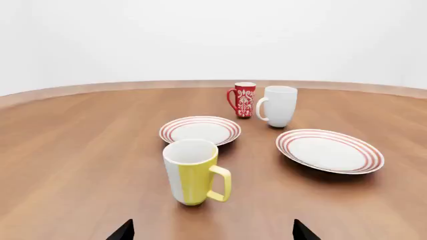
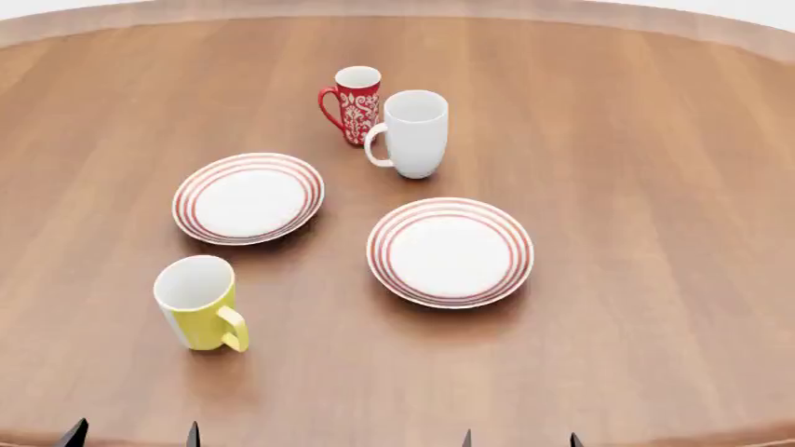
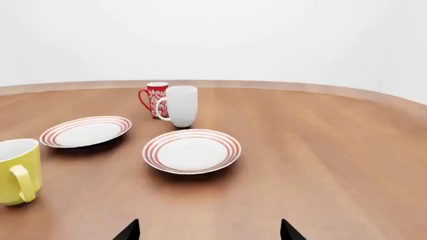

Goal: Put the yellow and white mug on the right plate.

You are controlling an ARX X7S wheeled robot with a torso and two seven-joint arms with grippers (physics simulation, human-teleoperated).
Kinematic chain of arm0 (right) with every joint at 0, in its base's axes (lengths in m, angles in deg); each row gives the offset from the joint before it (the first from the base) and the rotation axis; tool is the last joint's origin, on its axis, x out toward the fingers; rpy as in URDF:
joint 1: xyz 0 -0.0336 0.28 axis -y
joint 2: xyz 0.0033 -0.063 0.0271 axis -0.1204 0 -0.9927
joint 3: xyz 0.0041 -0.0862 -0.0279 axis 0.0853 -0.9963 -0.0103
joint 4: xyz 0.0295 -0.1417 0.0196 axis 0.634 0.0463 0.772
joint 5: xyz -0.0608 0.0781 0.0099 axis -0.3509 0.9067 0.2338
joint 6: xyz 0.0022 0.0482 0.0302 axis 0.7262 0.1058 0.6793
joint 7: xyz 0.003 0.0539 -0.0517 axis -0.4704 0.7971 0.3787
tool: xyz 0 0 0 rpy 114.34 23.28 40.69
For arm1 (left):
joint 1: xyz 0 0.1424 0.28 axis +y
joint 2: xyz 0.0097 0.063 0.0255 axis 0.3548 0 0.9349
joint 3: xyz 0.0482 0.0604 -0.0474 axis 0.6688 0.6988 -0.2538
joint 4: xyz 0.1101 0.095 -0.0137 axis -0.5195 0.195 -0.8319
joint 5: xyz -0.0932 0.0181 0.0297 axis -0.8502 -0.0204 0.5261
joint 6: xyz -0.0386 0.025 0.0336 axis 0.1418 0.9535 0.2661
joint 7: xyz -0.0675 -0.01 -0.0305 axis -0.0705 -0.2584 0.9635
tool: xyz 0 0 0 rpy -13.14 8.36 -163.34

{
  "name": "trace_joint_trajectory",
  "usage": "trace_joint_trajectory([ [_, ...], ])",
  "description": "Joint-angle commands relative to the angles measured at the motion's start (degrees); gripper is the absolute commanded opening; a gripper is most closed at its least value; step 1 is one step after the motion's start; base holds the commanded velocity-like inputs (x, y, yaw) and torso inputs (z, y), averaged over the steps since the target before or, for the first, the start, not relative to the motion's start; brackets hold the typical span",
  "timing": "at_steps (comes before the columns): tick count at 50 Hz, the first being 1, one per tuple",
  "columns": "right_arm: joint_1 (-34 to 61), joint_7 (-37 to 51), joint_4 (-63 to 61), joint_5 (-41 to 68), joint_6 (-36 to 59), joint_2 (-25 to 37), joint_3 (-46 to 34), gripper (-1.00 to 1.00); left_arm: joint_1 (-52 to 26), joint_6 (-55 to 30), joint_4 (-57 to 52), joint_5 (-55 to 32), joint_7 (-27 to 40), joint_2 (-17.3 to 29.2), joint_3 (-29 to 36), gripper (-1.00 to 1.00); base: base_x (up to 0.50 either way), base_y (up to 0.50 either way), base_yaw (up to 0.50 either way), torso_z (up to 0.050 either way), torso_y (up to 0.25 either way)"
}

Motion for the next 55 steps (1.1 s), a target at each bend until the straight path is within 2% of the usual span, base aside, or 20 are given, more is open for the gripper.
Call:
trace_joint_trajectory([
  [1,-0.1,0.9,-0.1,1.5,-0.1,0.8,-1.0,1.0,-0.3,0.6,1.0,-0.9,1.1,0.9,1.0,1.0,0.0,0.0,0.0,0.0,0.0],
  [22,0.1,3.9,0.1,4.5,-0.2,3.6,-4.3,1.0,-0.5,-0.9,0.3,-3.0,4.3,3.7,4.5,1.0,0.0,0.0,0.0,0.0,0.0],
  [24,0.1,3.9,0.1,4.5,-0.2,3.6,-4.3,1.0,-0.5,-0.9,0.3,-3.0,4.3,3.7,4.5,1.0,0.0,0.0,0.0,0.0,0.0],
  [25,0.0,0.4,0.0,1.4,0.6,0.5,-0.7,1.0,-0.5,-1.0,0.4,-0.2,0.7,0.7,0.9,1.0,0.0,0.0,0.0,0.0,0.0],
  [42,0.0,3.6,0.5,3.7,-1.5,3.2,-3.9,1.0,-0.3,-0.6,-0.2,-2.6,4.2,3.1,3.7,1.0,0.0,0.0,0.0,0.0,0.0],
  [44,-0.2,4.4,0.4,3.2,-5.7,3.2,-3.8,1.0,0.0,3.6,-0.4,-2.5,5.0,3.1,3.7,1.0,0.0,0.0,0.0,0.0,0.0],
  [49,-1.7,4.1,-3.2,8.3,-31.3,1.9,-1.9,1.0,2.4,30.0,-4.9,4.6,10.6,3.8,2.9,1.0,0.0,0.0,0.0,0.0,0.0],
  [55,-2.3,3.6,-4.3,10.8,-42.3,2.5,-3.0,1.0,3.6,40.4,-6.7,4.9,14.0,4.0,2.0,1.0,0.0,0.0,0.0,0.0,0.0],
])
